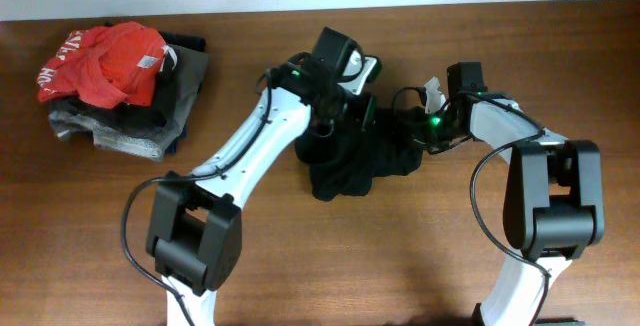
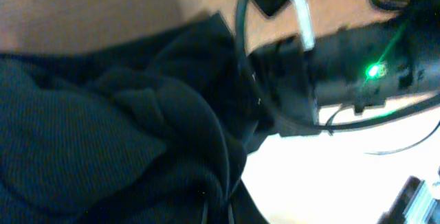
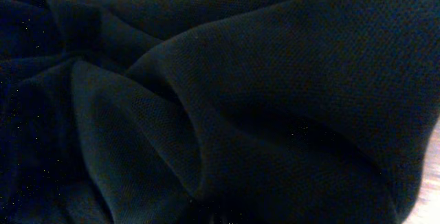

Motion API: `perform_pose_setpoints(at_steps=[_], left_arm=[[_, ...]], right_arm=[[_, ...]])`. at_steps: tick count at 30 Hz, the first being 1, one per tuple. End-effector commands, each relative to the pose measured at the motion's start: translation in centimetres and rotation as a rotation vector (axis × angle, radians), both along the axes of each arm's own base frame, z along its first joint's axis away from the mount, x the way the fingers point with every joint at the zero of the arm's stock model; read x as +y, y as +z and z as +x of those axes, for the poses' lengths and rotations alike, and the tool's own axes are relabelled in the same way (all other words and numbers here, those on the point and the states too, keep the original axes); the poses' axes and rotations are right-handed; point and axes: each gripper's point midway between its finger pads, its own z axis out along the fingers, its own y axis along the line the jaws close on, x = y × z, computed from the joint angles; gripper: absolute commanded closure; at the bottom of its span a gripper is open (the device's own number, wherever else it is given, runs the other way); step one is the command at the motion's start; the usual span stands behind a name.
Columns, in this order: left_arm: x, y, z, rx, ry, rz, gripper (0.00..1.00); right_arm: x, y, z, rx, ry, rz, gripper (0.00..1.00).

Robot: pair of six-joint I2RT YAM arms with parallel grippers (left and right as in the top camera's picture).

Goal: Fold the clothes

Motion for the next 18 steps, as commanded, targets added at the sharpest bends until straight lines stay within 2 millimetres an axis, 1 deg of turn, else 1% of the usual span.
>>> perform_pose_setpoints(at_steps=[1,3,7,8,9,10,12,14,16,18], left_arm=[[-1.2,2.2,1.0,-0.093,0.048,-0.003,0.99],[-1.7,1.9,1.0,-0.099,0.041,-0.006,0.99],[-1.9,1.2,1.4,-0.099,0.053,-0.005,0.99],[-2.0,1.0,1.5,-0.099,0.057,-0.001,0.99],[-2.0,0.8,1.6,-0.099,0.057,-0.002,0.99],[-2.1,0.6,1.8,-0.1,0.057,-0.003,0.99],[-2.3,0.1,1.9,-0.096,0.058,-0.002,0.99],[-2.4,-0.6,2.0,-0.08,0.07,-0.002,0.99],[-2.6,-1.3,2.2,-0.067,0.081,-0.003,0.99],[-3.0,-1.6,2.3,-0.07,0.079,-0.008,0.99]], right_arm=[[-0.3,-2.4,-1.0,0.078,-0.025,0.044,0.96],[-0.5,-0.7,-0.3,0.042,-0.031,0.08,0.96],[-1.2,5.9,1.7,-0.102,-0.039,0.19,0.96],[-1.7,8.3,2.1,-0.157,-0.042,0.217,0.96],[-2.1,9.9,2.3,-0.191,-0.049,0.229,0.96],[-2.8,12.0,2.4,-0.231,-0.071,0.235,0.96],[-4.3,15.0,2.6,-0.297,-0.107,0.229,0.96],[-6.4,18.7,2.3,-0.384,-0.156,0.215,0.96],[-8.3,21.5,1.7,-0.457,-0.196,0.195,0.96],[-9.8,23.1,1.1,-0.497,-0.229,0.178,0.96]])
